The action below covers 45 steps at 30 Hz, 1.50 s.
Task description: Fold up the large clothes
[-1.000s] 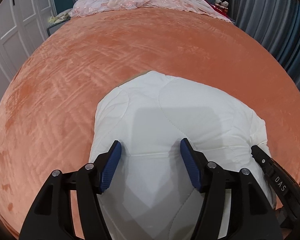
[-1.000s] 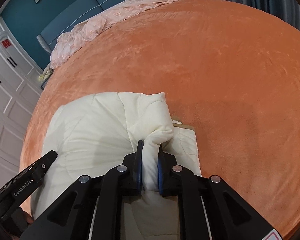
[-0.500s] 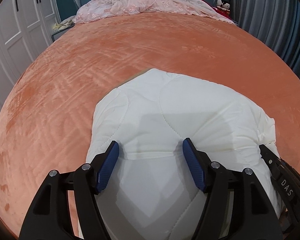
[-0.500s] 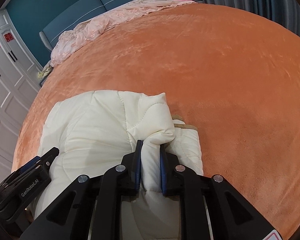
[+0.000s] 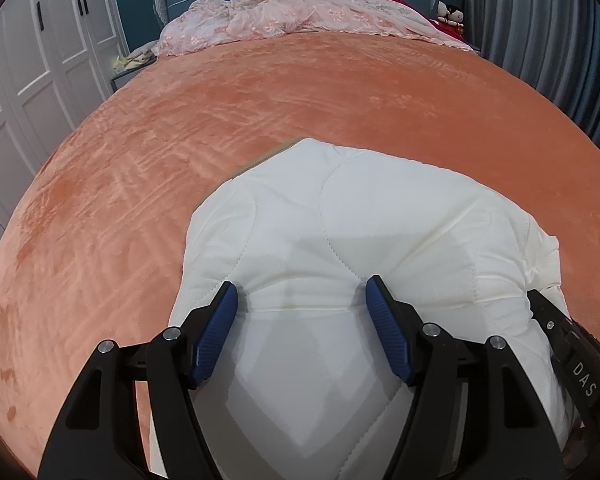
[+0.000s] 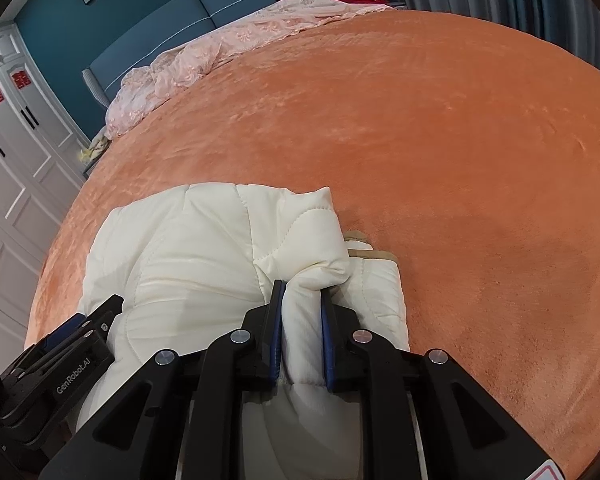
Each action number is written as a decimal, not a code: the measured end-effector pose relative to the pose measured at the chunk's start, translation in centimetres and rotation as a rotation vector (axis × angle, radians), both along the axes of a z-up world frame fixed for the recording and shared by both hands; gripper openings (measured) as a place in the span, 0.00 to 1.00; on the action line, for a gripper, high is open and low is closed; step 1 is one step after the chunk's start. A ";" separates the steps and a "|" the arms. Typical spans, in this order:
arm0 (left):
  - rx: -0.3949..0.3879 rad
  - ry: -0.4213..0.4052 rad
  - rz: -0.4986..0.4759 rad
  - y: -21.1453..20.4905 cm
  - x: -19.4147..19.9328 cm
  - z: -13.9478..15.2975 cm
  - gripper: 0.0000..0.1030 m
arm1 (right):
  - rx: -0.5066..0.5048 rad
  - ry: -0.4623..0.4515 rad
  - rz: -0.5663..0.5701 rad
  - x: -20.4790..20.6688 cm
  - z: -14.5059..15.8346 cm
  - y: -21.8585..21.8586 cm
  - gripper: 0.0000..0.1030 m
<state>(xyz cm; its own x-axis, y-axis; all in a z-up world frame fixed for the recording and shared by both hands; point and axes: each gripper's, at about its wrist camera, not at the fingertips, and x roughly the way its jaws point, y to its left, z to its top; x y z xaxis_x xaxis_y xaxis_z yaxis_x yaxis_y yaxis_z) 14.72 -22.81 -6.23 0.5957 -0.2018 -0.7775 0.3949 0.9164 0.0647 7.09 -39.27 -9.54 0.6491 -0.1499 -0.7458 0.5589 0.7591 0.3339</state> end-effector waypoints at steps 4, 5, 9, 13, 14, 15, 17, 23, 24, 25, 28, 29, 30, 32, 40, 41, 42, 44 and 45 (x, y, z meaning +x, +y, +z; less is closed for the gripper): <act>0.000 -0.001 0.001 0.0 0.1 -0.1 0.62 | -0.008 -0.002 -0.003 0.0 -0.1 0.2 0.14; 0.000 0.000 0.000 0.0 0.1 -0.1 0.62 | -0.010 -0.001 -0.004 0.0 0.0 0.2 0.14; -0.015 0.018 -0.002 0.3 0.2 0.1 0.63 | 0.002 0.003 0.005 0.0 0.1 0.1 0.16; -0.036 0.111 -0.015 2.1 0.0 2.0 0.74 | 0.104 0.017 0.003 -1.4 2.1 -1.4 0.23; -0.051 0.132 -0.015 2.8 -0.3 2.6 0.74 | 0.111 0.011 -0.004 -2.3 3.0 -1.6 0.25; -0.075 0.158 -0.017 3.8 -0.8 3.2 0.74 | 0.108 0.001 -0.002 -3.7 4.2 -1.5 0.26; -0.124 0.207 -0.028 6.1 -2.4 4.1 0.74 | 0.101 0.003 0.032 -6.4 6.1 -0.8 0.26; -0.179 0.309 -0.034 10.5 -6.8 4.0 0.74 | 0.215 0.057 0.148 -12.0 5.7 2.3 0.27; -0.172 0.309 -0.035 10.7 -7.2 4.0 0.74 | 0.202 0.075 0.153 -12.5 5.1 3.1 0.27; -0.170 0.316 -0.032 11.1 -7.7 3.8 0.75 | 0.179 0.096 0.158 -12.8 4.6 3.7 0.25; -0.168 0.335 -0.029 11.6 -8.5 3.1 0.75 | 0.138 0.129 0.155 -12.8 3.6 4.7 0.23; -0.159 0.327 -0.034 11.6 -8.7 2.9 0.76 | 0.130 0.134 0.156 -12.6 3.3 4.8 0.23; -0.152 0.324 -0.035 11.5 -8.7 2.7 0.77 | 0.121 0.140 0.157 -12.4 2.7 4.9 0.24; -0.149 0.327 -0.031 11.4 -8.5 2.2 0.81 | 0.134 0.131 0.148 -12.2 1.7 4.6 0.24; -0.339 0.455 0.061 14.3 -7.2 1.4 0.92 | 0.094 0.078 0.113 -14.2 4.2 3.6 0.58; -0.352 0.454 0.067 14.6 -7.1 1.6 0.92 | 0.084 0.065 0.094 -14.8 4.6 3.4 0.61; -0.350 0.443 0.069 14.8 -6.9 1.8 0.94 | 0.086 0.035 0.078 -15.1 5.1 3.0 0.63; -0.336 0.410 0.053 14.7 -6.5 2.3 0.95 | 0.113 0.013 0.070 -15.2 5.1 2.3 0.70; -0.334 0.408 0.047 14.6 -6.4 2.3 0.95 | 0.135 0.021 0.069 -14.9 4.6 1.9 0.72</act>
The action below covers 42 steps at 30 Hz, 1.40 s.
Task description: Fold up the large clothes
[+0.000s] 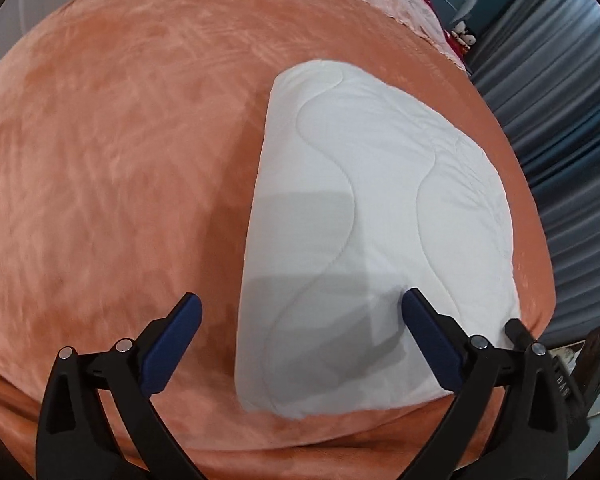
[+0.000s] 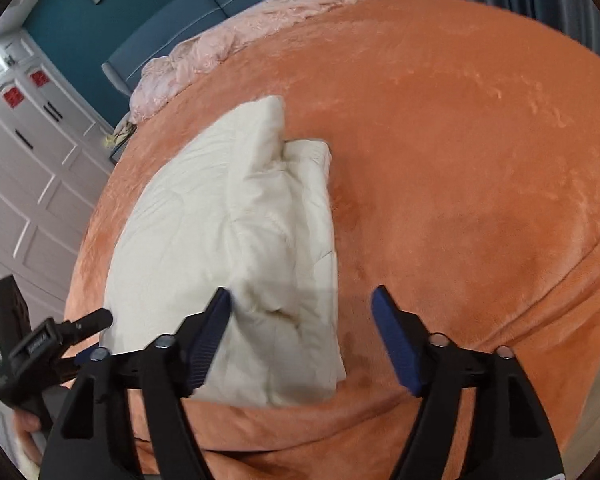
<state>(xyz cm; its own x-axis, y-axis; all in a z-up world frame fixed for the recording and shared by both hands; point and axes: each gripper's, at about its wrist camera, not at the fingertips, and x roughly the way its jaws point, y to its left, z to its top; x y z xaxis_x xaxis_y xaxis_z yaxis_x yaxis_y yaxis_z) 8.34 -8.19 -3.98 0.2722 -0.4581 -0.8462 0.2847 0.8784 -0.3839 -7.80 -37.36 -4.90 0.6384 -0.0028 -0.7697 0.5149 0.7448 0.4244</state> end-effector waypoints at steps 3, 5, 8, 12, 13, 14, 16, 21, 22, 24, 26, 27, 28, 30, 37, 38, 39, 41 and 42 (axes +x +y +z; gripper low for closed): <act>-0.044 0.042 -0.030 -0.6 1.0 -1.0 0.96 | 0.125 0.016 0.027 1.4 -2.2 -0.9 0.75; -0.096 0.075 -0.026 -0.6 1.5 -1.9 0.96 | 0.214 -0.007 0.019 1.6 -3.4 -1.4 0.78; -0.154 0.116 -0.020 -0.9 2.1 -2.8 0.96 | 0.333 -0.047 0.013 2.1 -5.2 -1.9 0.81; -0.152 0.116 -0.032 -1.9 2.4 -3.0 0.96 | 0.410 -0.084 0.007 2.8 -6.3 -1.9 0.85; -0.147 0.112 -0.033 -2.0 2.4 -2.9 0.96 | 0.408 -0.087 0.007 3.1 -6.3 -1.7 0.85; -0.143 0.105 -0.032 -2.2 2.3 -2.6 0.96 | 0.408 -0.088 0.008 3.3 -6.4 -1.7 0.85; -0.135 0.078 -0.045 -2.5 1.8 -1.6 0.94 | 0.398 -0.087 0.008 3.9 -6.2 -1.5 0.78; -0.088 -0.072 -0.114 -3.5 1.0 2.2 0.72 | 0.248 -0.119 0.049 4.3 -2.4 -0.4 0.39; -0.094 -0.100 -0.124 -3.4 1.1 3.3 0.68 | 0.222 -0.132 0.055 4.4 -1.4 -0.3 0.36; -0.107 -0.138 -0.131 -3.3 1.3 4.8 0.66 | 0.175 -0.170 0.058 4.6 1.0 0.1 0.34; -0.125 -0.204 -0.136 -2.9 1.5 7.1 0.65 | 0.102 -0.207 0.074 5.3 3.7 0.9 0.33; -0.129 -0.230 -0.137 -2.7 1.9 8.0 0.64 | 0.075 -0.223 0.084 5.6 4.7 1.2 0.32; -0.139 -0.270 -0.137 -2.4 2.1 9.2 0.64 | 0.047 -0.243 0.097 6.2 5.9 1.7 0.32; -0.162 -0.335 -0.135 -2.1 3.1 11.5 0.64 | 0.001 -0.291 0.131 8.2 8.3 2.6 0.31; -0.179 -0.517 -0.091 2.1 8.1 14.8 0.64 | -0.101 -0.337 0.241 16.4 11.5 6.4 0.30; -0.178 -0.525 -0.087 2.5 8.7 14.6 0.64 | -0.110 -0.336 0.251 17.6 11.4 7.1 0.30; -0.175 -0.535 -0.078 3.3 9.9 14.0 0.64 | -0.111 -0.336 0.257 18.5 11.1 7.4 0.30; -0.161 -0.544 -0.070 4.5 11.1 12.9 0.64 | -0.103 -0.331 0.265 20.5 10.1 8.2 0.30; -0.153 -0.545 -0.065 4.9 11.9 12.1 0.64 | -0.101 -0.326 0.271 21.7 9.4 8.6 0.30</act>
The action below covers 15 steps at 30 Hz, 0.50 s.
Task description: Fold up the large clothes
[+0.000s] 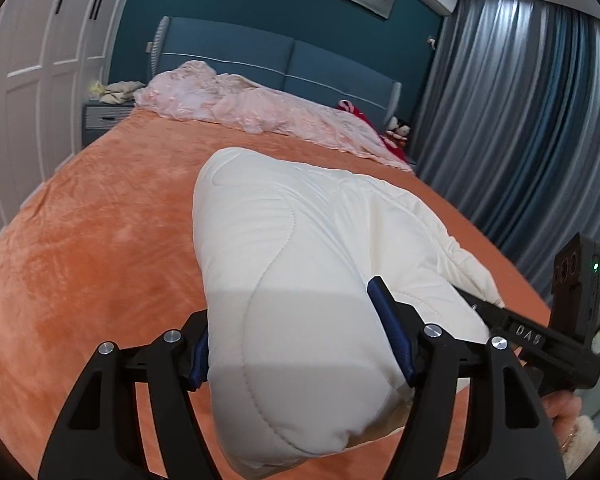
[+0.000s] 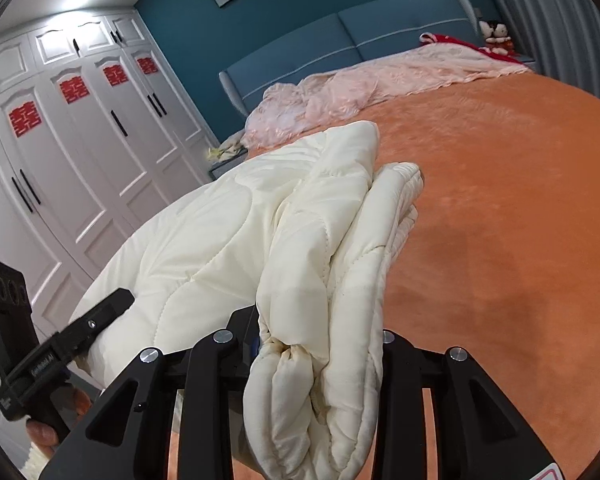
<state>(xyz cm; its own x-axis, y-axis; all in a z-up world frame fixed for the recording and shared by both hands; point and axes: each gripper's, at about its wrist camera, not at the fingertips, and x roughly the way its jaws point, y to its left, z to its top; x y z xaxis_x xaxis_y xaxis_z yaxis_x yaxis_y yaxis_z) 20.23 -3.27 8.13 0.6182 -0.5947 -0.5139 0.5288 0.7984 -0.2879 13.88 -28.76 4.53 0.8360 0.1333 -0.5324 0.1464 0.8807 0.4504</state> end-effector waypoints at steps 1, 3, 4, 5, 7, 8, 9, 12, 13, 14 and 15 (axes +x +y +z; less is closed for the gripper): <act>0.005 0.004 0.009 0.5 0.8 -0.8 0.64 | -0.005 0.008 0.007 1.0 -0.7 0.5 0.30; 0.015 0.023 0.022 1.3 2.6 -2.5 0.64 | -0.013 0.030 0.016 2.4 -2.0 1.1 0.30; 0.021 0.031 0.026 1.6 3.4 -3.1 0.64 | -0.015 0.045 0.021 3.3 -2.8 1.5 0.30; 0.029 0.041 0.029 1.9 4.0 -4.0 0.64 | -0.017 0.057 0.025 3.9 -3.4 1.9 0.30; 0.043 0.062 0.035 2.3 4.7 -5.6 0.64 | -0.015 0.091 0.032 5.3 -5.0 2.6 0.30; 0.049 0.074 0.039 2.5 5.2 -6.5 0.64 | -0.012 0.112 0.035 5.7 -6.1 2.8 0.30; 0.053 0.086 0.040 2.7 5.4 -7.2 0.64 | -0.011 0.127 0.038 6.1 -6.6 3.2 0.30; 0.066 0.107 0.038 3.5 5.4 -9.6 0.64 | -0.013 0.155 0.043 6.0 -8.7 3.9 0.31; 0.068 0.110 0.037 3.7 5.0 -10.3 0.64 | -0.007 0.165 0.045 5.9 -9.3 4.0 0.32; 0.069 0.117 0.039 3.9 4.9 -10.9 0.65 | 0.000 0.173 0.046 5.9 -9.7 4.1 0.33; 0.071 0.123 0.042 4.0 4.8 -11.3 0.67 | 0.018 0.183 0.046 5.8 -10.3 4.1 0.35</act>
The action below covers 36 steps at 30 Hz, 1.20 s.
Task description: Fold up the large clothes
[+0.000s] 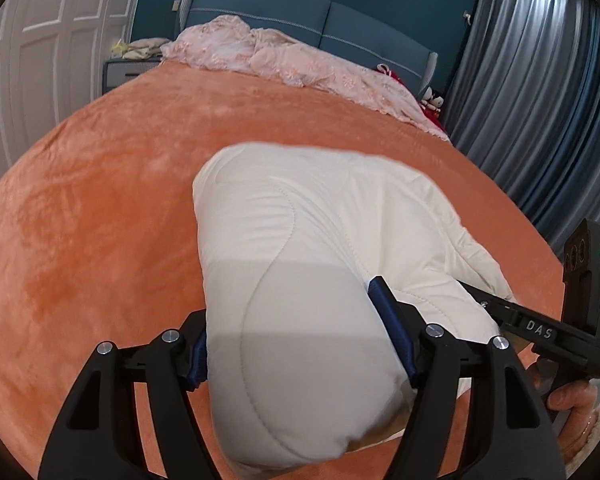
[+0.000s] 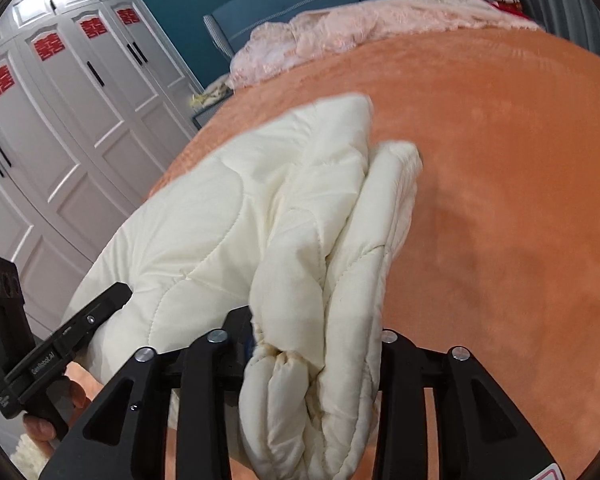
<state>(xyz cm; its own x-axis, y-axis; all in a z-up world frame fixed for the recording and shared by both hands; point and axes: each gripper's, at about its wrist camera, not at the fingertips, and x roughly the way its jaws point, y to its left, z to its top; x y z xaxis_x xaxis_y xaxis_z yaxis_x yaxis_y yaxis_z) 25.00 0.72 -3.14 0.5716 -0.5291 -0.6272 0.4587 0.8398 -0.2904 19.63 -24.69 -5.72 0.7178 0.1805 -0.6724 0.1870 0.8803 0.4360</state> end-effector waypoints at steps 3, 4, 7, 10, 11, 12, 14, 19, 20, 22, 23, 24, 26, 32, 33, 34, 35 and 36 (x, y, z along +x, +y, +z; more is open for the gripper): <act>0.014 0.036 0.025 0.7 -0.4 -1.0 0.73 | 0.066 0.030 -0.002 -0.7 -0.7 -0.6 0.44; 0.032 0.047 0.039 0.8 -0.7 -0.8 0.77 | 0.083 0.052 0.000 -1.2 -0.5 -0.8 0.46; 0.119 0.047 0.083 1.5 -1.4 0.4 0.78 | 0.068 0.089 0.016 -2.8 0.9 -0.7 0.51; 0.228 0.050 0.122 1.9 -2.2 2.7 0.77 | -0.066 0.099 -0.006 -4.8 4.3 -0.1 0.52; 0.251 0.053 0.123 1.9 -2.3 3.4 0.77 | -0.106 0.099 -0.014 -5.2 5.1 0.1 0.52; 0.283 0.052 0.133 1.7 -2.4 4.6 0.77 | -0.164 0.094 -0.019 -5.5 6.4 0.5 0.47; 0.312 0.050 0.147 1.2 -2.4 6.2 0.77 | -0.219 0.088 -0.010 -5.2 8.2 1.3 0.20; 0.316 0.027 0.174 -1.9 -0.8 10.2 0.76 | -0.203 0.071 0.012 -1.6 10.8 2.9 0.05; 0.322 0.025 0.183 -2.5 -0.4 10.4 0.76 | -0.210 0.073 0.012 -0.8 10.8 3.1 0.05; 0.328 0.047 0.189 -3.9 1.2 9.8 0.74 | -0.192 0.096 0.012 1.3 10.2 3.4 0.05; 0.331 0.065 0.193 -4.3 1.9 9.2 0.74 | -0.183 0.114 0.006 2.2 9.7 3.4 0.05; 0.346 0.088 0.198 -5.0 2.9 8.2 0.72 | -0.187 0.137 -0.007 3.2 8.8 3.3 0.05; 0.377 0.122 0.203 -5.9 4.1 6.2 0.68 | -0.198 0.173 -0.015 4.5 7.3 3.3 0.05; 0.414 0.161 0.218 -6.6 5.9 1.7 0.71 | -0.205 0.229 -0.006 6.3 2.9 3.1 0.02; 0.420 0.151 0.218 -6.8 6.0 1.2 0.71 | -0.201 0.233 -0.008 6.4 2.4 2.9 0.01; 0.424 0.145 0.219 -6.8 6.0 1.0 0.72 | -0.197 0.234 -0.009 6.6 2.0 2.8 0.01; 0.432 0.139 0.220 -7.0 6.1 0.7 0.72 | -0.195 0.235 -0.009 6.8 1.6 2.7 0.01; 0.434 0.137 0.221 -7.2 6.2 0.5 0.72 | -0.194 0.235 -0.007 6.9 1.1 2.6 0.00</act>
